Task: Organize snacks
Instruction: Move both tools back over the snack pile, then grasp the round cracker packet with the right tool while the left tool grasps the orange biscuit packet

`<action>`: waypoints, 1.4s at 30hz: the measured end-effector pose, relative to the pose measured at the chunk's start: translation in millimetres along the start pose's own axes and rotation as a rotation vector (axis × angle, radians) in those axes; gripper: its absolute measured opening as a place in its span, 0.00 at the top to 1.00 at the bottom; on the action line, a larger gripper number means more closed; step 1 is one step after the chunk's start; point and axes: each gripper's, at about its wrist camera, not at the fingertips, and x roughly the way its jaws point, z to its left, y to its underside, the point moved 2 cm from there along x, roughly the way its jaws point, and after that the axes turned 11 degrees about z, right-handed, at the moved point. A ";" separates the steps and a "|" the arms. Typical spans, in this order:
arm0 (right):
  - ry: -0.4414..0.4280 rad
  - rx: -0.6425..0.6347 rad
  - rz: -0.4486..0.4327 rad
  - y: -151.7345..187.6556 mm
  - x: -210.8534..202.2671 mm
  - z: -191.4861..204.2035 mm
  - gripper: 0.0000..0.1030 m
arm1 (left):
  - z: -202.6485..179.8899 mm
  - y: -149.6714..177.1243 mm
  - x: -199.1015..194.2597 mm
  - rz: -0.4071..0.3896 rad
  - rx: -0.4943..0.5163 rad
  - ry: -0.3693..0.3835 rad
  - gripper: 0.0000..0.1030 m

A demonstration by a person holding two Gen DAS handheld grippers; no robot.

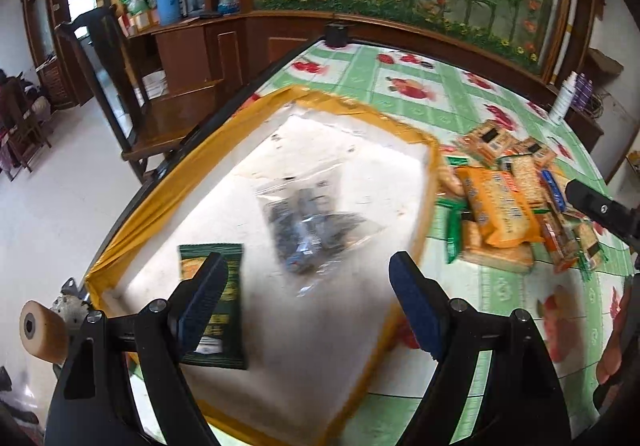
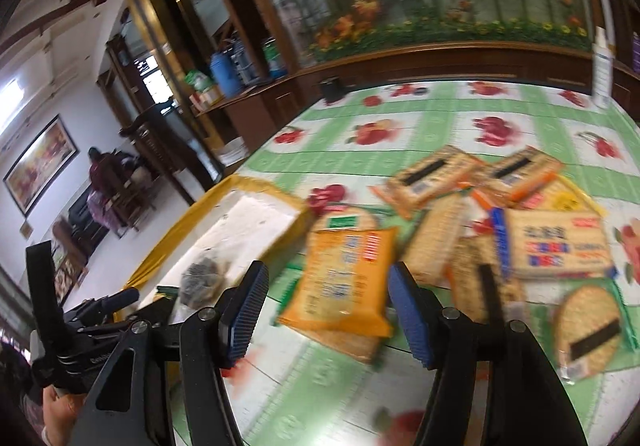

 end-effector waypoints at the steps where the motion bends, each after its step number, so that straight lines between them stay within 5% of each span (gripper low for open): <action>1: 0.007 0.008 -0.002 1.8 -2.9 -5.8 0.38 | -4.3 -0.8 -0.5 -0.001 0.009 0.003 0.19; 13: 0.086 0.088 -0.016 22.2 -30.6 -61.8 0.38 | -84.8 -16.0 4.0 0.027 0.109 0.116 0.19; 18: 0.133 0.111 -0.048 25.3 -46.7 -80.4 0.27 | -125.4 -31.7 16.2 0.038 0.132 0.138 0.16; 29: 0.222 0.173 -0.052 26.5 -63.3 -131.9 0.21 | -160.4 -53.8 55.9 0.099 0.134 0.071 0.16; 42: 0.315 0.129 0.111 35.1 -23.2 -156.2 0.14 | -170.5 -60.8 76.4 0.120 0.133 0.056 0.15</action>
